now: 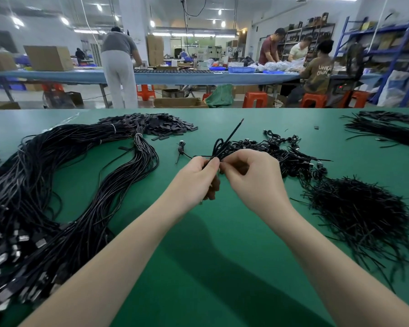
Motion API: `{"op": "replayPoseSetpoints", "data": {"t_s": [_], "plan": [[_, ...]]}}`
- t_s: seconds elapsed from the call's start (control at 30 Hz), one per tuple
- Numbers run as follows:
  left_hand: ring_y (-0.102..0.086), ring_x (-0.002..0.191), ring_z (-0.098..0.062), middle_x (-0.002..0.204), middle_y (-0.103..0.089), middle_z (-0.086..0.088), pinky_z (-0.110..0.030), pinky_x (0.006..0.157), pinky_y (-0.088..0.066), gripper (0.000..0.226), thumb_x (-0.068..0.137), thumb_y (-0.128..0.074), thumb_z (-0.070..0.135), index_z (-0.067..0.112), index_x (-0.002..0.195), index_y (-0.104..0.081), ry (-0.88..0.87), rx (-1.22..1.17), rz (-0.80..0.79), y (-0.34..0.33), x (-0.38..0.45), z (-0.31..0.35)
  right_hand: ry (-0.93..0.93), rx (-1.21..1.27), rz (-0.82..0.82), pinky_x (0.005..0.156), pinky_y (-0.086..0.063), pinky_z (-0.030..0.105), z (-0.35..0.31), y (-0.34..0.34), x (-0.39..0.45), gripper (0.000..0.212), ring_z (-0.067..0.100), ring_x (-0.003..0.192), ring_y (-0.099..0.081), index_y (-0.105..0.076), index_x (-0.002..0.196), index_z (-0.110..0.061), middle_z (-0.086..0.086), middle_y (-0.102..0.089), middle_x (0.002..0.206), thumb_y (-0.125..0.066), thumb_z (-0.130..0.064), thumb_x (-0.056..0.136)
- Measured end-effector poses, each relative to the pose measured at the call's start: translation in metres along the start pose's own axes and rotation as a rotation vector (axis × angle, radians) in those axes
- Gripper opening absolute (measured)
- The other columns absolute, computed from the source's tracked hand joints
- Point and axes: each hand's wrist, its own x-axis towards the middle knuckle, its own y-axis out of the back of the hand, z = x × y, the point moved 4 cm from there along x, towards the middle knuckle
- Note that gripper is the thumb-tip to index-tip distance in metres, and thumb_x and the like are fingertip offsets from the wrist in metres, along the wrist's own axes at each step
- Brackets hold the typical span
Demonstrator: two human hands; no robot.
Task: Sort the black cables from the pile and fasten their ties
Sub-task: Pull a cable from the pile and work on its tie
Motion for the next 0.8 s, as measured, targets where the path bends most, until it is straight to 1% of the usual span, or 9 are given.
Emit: {"op": "replayPoseSetpoints", "data": {"t_s": [0.2,0.3,0.37,0.47,0.53,0.6,0.67,0.73,0.8], "plan": [[-0.064,0.054,-0.014,0.068,-0.073,-0.004,-0.024,0.059,-0.043,0.041,0.101,-0.036,0.042,0.013,0.081,-0.057,0.107,0.107,-0.07,0.001,-0.004,0.002,0.093,-0.142,-0.01,0.073,-0.049,0.03,-0.005,-0.001,-0.002,0.012,0.013,0.075,-0.06,-0.073,0.082,-0.013,-0.004,-0.069,0.077,-0.063,-0.013,0.087],[-0.064,0.057,-0.01,0.075,-0.075,0.004,-0.03,0.072,-0.045,0.055,0.095,-0.036,0.053,0.017,0.072,-0.07,0.197,0.164,-0.111,0.006,-0.006,0.001,0.232,-0.292,0.017,0.071,-0.048,0.039,-0.01,-0.003,-0.004,0.013,0.026,0.081,-0.059,-0.07,0.085,-0.007,0.007,-0.066,0.083,-0.059,-0.011,0.09],[-0.064,0.071,-0.012,0.082,-0.074,0.012,-0.032,0.076,-0.049,0.056,0.092,-0.035,0.058,0.024,0.072,-0.075,0.194,0.179,-0.109,0.011,-0.006,0.003,0.315,-0.402,0.039,0.064,-0.048,0.04,-0.013,-0.004,-0.006,0.011,0.035,0.076,-0.058,-0.068,0.084,-0.001,0.013,-0.063,0.08,-0.059,-0.006,0.089],[-0.05,0.074,-0.014,0.091,-0.061,0.012,-0.026,0.073,-0.044,0.053,0.093,-0.038,0.057,0.019,0.069,-0.066,0.049,0.214,-0.007,0.016,-0.003,0.011,0.387,-0.451,0.066,0.058,-0.047,0.038,-0.016,-0.001,-0.006,0.005,0.036,0.069,-0.057,-0.065,0.079,0.002,0.015,-0.061,0.075,-0.062,0.002,0.084],[-0.051,0.069,0.001,0.098,-0.051,0.013,-0.02,0.073,-0.042,0.04,0.095,-0.041,0.051,0.019,0.074,-0.053,-0.066,0.218,0.05,0.016,-0.003,0.016,0.366,-0.352,0.055,0.061,-0.045,0.035,-0.016,0.005,-0.002,0.009,0.032,0.071,-0.056,-0.066,0.082,0.0,0.013,-0.062,0.077,-0.061,-0.003,0.088],[-0.052,0.082,0.016,0.11,-0.051,0.017,-0.02,0.086,-0.043,0.038,0.097,-0.041,0.048,0.026,0.069,-0.056,-0.134,0.165,0.069,0.014,-0.005,0.019,0.31,-0.234,0.027,0.065,-0.039,0.027,-0.015,0.012,0.003,0.009,0.021,0.073,-0.055,-0.07,0.086,-0.004,0.007,-0.065,0.08,-0.063,-0.007,0.089],[-0.057,0.085,0.005,0.107,-0.062,0.01,-0.03,0.091,-0.044,0.042,0.099,-0.04,0.043,0.032,0.069,-0.068,-0.179,0.069,0.082,0.015,-0.006,0.023,0.243,-0.152,-0.012,0.063,-0.035,0.015,-0.014,0.015,0.006,0.007,0.008,0.069,-0.05,-0.073,0.087,-0.009,0.0,-0.064,0.079,-0.066,-0.01,0.088],[-0.057,0.084,-0.011,0.091,-0.071,0.009,-0.03,0.086,-0.043,0.051,0.102,-0.039,0.035,0.043,0.063,-0.071,-0.233,-0.018,0.071,0.017,-0.008,0.028,0.191,-0.124,-0.033,0.062,-0.035,0.007,-0.013,0.014,0.007,0.006,-0.002,0.066,-0.048,-0.074,0.088,-0.013,-0.005,-0.061,0.076,-0.068,-0.014,0.087],[-0.057,0.094,-0.004,0.094,-0.07,0.02,-0.023,0.089,-0.041,0.054,0.103,-0.039,0.032,0.046,0.061,-0.07,-0.279,0.003,0.06,0.017,-0.01,0.032,0.195,-0.137,-0.013,0.062,-0.034,0.004,-0.015,0.014,0.007,0.005,-0.005,0.066,-0.046,-0.074,0.085,-0.013,-0.008,-0.056,0.072,-0.069,-0.014,0.085]]}}
